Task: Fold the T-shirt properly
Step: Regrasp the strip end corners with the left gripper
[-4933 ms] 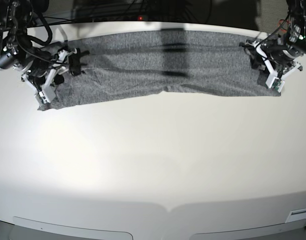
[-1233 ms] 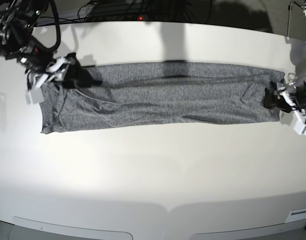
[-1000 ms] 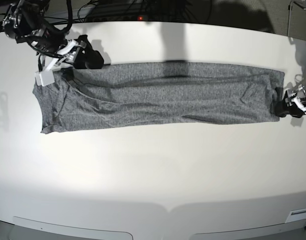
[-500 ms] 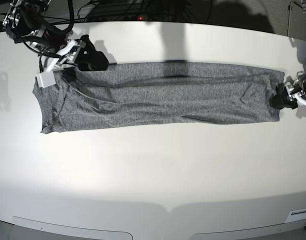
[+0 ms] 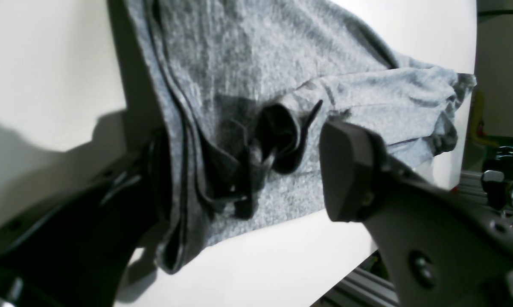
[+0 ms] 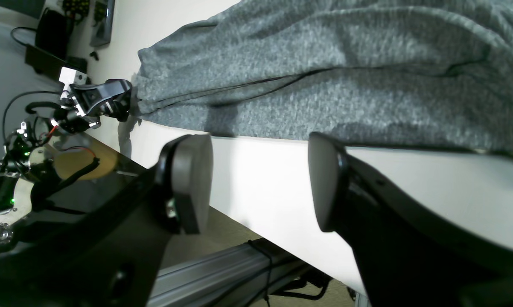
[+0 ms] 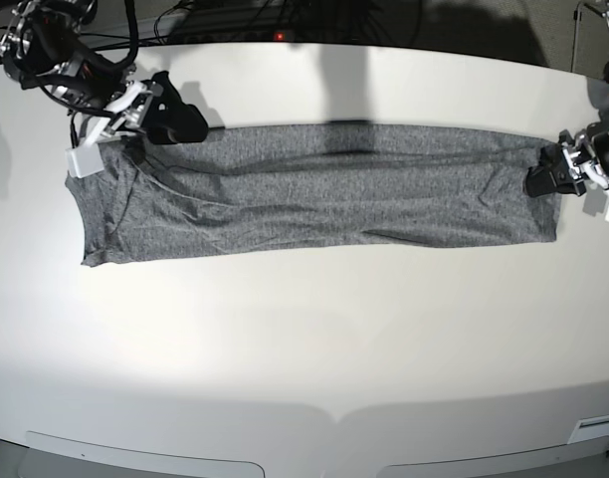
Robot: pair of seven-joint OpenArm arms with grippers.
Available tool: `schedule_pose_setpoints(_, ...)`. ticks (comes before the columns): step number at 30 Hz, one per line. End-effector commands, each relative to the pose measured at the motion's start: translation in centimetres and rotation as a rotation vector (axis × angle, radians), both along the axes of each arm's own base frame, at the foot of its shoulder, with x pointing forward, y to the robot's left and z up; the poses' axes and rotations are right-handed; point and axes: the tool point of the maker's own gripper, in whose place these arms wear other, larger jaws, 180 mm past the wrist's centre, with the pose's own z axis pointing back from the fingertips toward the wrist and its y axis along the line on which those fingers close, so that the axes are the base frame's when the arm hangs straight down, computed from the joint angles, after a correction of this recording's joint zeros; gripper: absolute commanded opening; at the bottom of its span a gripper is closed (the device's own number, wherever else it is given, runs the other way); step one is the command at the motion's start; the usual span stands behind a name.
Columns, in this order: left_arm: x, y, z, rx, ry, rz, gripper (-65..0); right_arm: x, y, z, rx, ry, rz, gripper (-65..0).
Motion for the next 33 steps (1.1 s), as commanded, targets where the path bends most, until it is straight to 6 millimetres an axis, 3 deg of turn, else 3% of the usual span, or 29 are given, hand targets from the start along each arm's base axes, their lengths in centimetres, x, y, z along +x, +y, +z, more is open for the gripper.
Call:
schedule_pose_setpoints(1, -0.6, 0.4, -0.4, 0.028, 0.035, -0.016, -20.0, 0.6, 0.2, 1.3, 0.007, -0.053, 0.01, -29.4)
schedule_pose_setpoints(6, 0.7, 0.1, -0.1, 0.012, -0.028, 0.042, -20.0, 0.7, 0.3, 2.0, -0.01, -0.077, 0.019, -29.4)
schedule_pose_setpoints(13, -0.2, -0.9, -2.9, 0.106, 0.018, 0.007, -20.1, 0.7, 0.4, 2.2, -0.012, -0.082, 0.021, -29.4)
schedule_pose_setpoints(18, -0.6, -1.4, -3.4, 0.109, 0.037, -0.009, -21.6, 0.7, 0.3, 2.1, -0.014, -0.08, 0.021, -29.4)
schedule_pose_setpoints(21, -0.8, -1.3, -3.4, 0.114, 0.045, -0.016, -34.8, 0.7, 0.3, 2.1, -0.016, -0.079, 0.021, -29.4)
schedule_pose_setpoints(24, -0.4, -1.0, -3.1, 0.114, 0.024, 0.001, -60.3, 0.7, 0.3, 2.1, -0.015, -0.079, 0.021, -29.4)
schedule_pose_setpoints(25, 0.0, -0.9, -3.0, 0.115, 0.005, 0.017, -65.0, 0.7, 0.3, 2.1, -0.015, -0.079, 0.021, -29.4)
schedule_pose_setpoints(33, 1.8, -1.7, -1.0, 0.055, -0.065, 0.032, -65.0, 0.7, 0.3, 2.1, -0.015, -0.08, 0.021, -29.4)
